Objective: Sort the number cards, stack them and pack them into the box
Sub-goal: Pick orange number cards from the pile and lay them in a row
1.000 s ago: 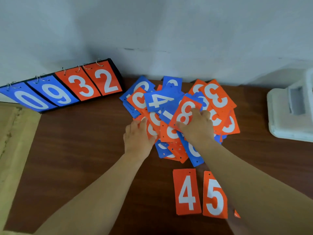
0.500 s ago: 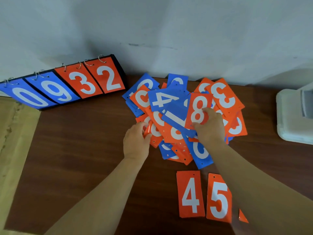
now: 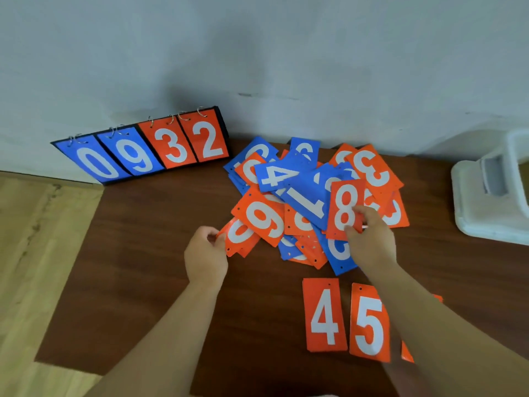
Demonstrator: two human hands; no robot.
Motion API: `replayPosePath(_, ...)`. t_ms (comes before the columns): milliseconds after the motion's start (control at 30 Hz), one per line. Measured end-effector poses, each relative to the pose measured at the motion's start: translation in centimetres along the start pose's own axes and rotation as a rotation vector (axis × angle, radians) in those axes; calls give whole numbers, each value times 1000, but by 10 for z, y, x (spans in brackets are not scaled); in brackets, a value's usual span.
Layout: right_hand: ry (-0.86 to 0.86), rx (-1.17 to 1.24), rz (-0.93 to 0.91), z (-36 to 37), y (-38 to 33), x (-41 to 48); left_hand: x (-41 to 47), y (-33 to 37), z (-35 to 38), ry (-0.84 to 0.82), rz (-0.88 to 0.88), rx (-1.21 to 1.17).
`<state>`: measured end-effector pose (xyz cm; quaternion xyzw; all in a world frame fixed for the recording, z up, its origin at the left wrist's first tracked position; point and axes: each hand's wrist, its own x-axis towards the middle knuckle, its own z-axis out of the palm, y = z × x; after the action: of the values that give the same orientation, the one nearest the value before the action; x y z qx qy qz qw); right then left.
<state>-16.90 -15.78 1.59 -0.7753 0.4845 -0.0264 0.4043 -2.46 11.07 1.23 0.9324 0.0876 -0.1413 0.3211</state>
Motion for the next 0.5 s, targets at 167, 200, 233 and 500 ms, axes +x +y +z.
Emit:
replayPosePath(167,-99,4,-66,4,-5,-33,-17,-12,-32,40,47,-104)
replayPosePath(200,-124,17,-75,5,-8,-39,-20,-15,-38,55,68,-118)
replayPosePath(233,-141,37,-88,5,-12,-46,-23,-17,-45,72,80,-128)
replayPosePath(500,-297,195,-203,5,-49,-92,-35,-22,-102,-15,58,-279)
